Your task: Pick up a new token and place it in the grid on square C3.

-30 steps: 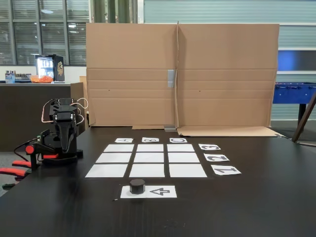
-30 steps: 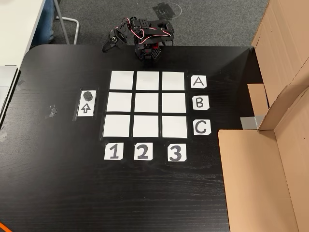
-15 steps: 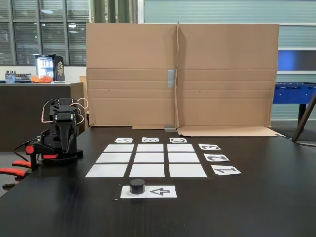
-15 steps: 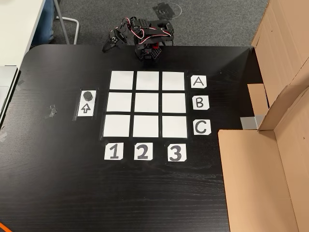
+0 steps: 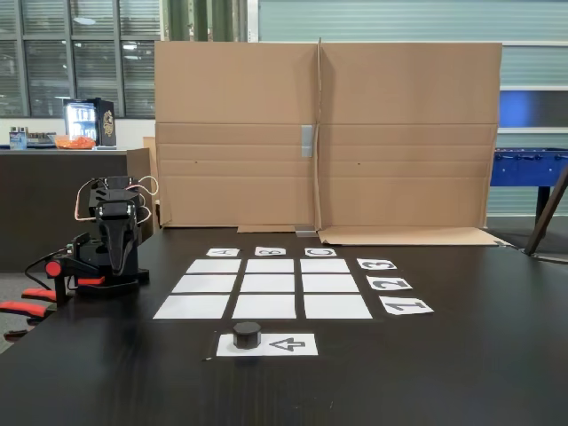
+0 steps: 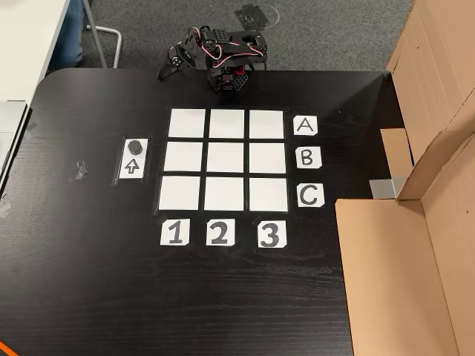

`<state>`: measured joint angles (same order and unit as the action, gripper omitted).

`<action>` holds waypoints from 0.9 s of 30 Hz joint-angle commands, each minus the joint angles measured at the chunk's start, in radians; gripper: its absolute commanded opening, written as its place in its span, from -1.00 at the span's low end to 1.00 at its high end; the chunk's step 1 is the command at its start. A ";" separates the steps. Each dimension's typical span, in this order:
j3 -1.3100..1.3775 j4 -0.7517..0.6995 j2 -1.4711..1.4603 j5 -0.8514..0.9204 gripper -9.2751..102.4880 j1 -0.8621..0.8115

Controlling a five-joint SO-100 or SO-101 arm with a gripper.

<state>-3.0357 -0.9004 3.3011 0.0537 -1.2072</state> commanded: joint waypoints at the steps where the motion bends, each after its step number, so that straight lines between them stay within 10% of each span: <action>1: 0.103 -0.026 -0.103 0.006 -0.84 0.021; 27: 1.014 -0.554 -0.942 0.020 -0.44 0.081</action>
<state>-2.1123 -1.4312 2.4268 0.0690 -1.1428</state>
